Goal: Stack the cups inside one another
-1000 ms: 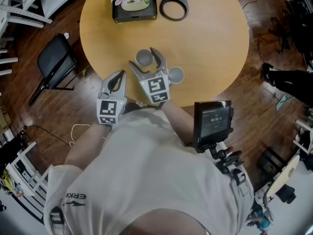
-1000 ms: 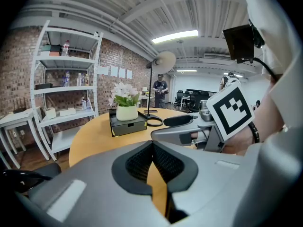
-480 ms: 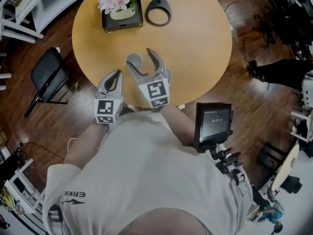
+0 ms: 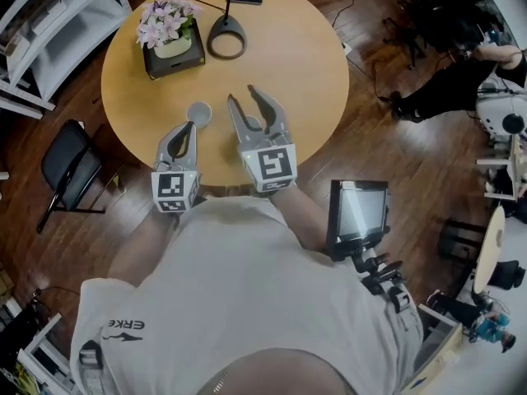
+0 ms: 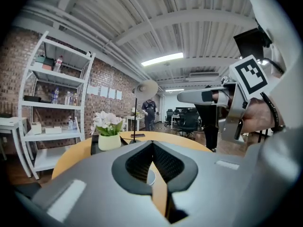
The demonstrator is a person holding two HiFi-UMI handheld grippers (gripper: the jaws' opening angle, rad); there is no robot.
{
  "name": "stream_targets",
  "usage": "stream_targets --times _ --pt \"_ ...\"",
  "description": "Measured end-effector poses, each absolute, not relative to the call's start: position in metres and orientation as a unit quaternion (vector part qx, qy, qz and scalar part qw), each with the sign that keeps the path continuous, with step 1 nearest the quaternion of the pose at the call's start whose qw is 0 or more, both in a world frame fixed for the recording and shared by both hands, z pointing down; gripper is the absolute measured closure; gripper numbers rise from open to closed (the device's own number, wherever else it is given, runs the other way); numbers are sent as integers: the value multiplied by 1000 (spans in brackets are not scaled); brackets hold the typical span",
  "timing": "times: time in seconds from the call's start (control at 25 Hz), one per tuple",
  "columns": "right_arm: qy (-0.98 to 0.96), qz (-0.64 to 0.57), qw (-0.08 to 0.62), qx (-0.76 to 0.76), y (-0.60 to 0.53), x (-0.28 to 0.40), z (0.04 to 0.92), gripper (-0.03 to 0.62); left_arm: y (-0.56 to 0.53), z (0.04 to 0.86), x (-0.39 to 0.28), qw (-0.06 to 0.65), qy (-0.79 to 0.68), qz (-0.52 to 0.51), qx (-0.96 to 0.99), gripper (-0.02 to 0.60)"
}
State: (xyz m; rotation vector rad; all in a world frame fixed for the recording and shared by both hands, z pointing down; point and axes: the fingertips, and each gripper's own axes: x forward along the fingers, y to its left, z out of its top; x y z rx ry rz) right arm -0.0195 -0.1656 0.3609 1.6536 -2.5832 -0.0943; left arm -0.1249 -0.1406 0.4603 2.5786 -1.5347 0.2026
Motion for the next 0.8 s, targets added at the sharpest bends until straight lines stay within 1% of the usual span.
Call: stream_targets --times 0.08,0.28,0.32,0.36,0.4,0.68,0.8 --pt "-832 -32 32 553 -155 -5 352 457 -137 453 -118 64 -506 56 858 580" --pt "-817 -26 21 576 -131 29 343 513 -127 432 -101 46 -503 35 862 580" --pt "-814 -28 20 580 -129 33 342 533 -125 431 -99 45 -503 33 862 580" --pt "-812 -29 18 583 -128 37 341 571 -124 430 -98 42 -504 32 862 580" --pt "-810 -32 15 586 -127 40 339 579 -124 429 -97 40 -504 32 862 580" --pt "-810 -59 12 583 -126 71 326 580 -130 407 -75 7 -521 32 853 580" --pt "-815 -65 -1 576 -126 91 317 580 -134 398 -59 1 -536 28 844 580"
